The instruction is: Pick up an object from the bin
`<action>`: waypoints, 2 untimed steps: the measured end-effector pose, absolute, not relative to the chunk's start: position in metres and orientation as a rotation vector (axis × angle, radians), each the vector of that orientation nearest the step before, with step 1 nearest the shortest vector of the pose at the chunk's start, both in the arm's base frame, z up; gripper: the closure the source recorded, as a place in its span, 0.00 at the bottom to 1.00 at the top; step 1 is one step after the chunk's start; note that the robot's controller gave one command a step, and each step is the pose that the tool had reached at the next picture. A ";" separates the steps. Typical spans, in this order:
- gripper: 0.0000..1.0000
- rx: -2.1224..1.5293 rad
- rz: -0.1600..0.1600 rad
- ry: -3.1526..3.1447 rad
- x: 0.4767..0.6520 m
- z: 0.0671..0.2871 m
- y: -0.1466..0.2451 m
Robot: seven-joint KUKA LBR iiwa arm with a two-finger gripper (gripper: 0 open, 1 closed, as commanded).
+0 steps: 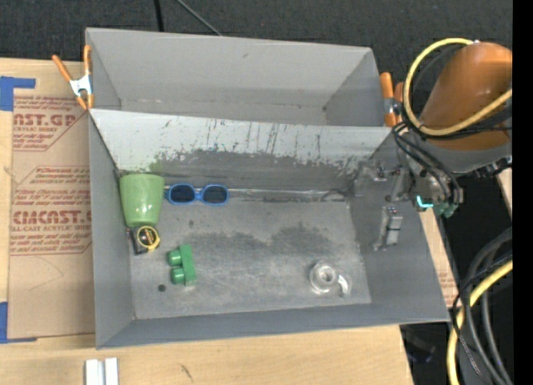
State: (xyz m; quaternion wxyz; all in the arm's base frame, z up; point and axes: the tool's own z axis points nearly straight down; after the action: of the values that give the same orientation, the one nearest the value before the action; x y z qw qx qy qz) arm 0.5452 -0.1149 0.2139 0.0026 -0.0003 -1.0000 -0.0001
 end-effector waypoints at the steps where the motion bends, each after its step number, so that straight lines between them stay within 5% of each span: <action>1: 0.00 0.399 -0.002 -3.116 0.485 0.081 -0.043; 2: 0.00 0.420 0.009 -3.127 0.486 0.071 -0.132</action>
Offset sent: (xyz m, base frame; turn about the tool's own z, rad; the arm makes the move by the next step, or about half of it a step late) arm -0.0593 0.0699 -0.1303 -0.2529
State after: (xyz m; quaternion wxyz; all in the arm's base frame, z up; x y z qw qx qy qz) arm 0.4864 -0.1316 0.0709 -0.0066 0.1331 -0.9911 0.0027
